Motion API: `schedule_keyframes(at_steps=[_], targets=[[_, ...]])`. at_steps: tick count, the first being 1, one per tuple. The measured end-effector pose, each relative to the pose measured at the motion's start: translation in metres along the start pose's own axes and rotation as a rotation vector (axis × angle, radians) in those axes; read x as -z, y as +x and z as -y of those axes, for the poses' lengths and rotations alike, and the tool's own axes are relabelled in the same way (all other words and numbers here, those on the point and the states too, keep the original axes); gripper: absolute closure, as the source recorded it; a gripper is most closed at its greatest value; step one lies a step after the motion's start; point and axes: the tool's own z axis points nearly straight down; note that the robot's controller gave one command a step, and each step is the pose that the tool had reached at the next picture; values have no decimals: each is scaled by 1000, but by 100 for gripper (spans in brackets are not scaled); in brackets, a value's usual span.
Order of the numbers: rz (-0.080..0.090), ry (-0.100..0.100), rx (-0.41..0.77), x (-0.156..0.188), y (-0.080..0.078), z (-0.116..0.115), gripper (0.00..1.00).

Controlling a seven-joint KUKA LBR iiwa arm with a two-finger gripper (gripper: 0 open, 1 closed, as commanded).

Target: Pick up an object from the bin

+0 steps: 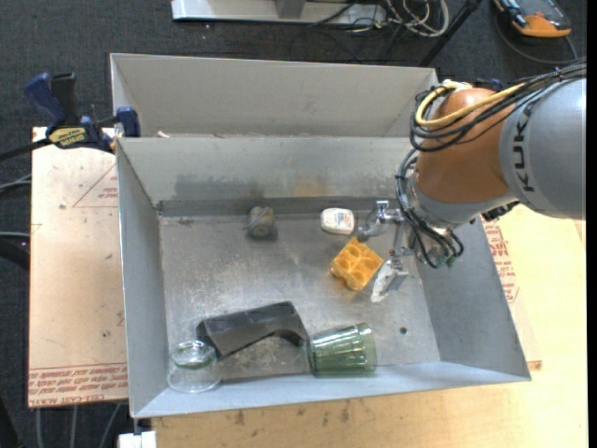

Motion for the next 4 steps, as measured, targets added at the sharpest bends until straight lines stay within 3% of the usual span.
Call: schedule_keyframes(at_steps=[1, 2, 4], targets=[[-1, -1, -148, -48, -9, -1, 0], [37, 1, -72, -51, -20, 0, 100], [28, 1, -71, -48, -18, -1, 100]])
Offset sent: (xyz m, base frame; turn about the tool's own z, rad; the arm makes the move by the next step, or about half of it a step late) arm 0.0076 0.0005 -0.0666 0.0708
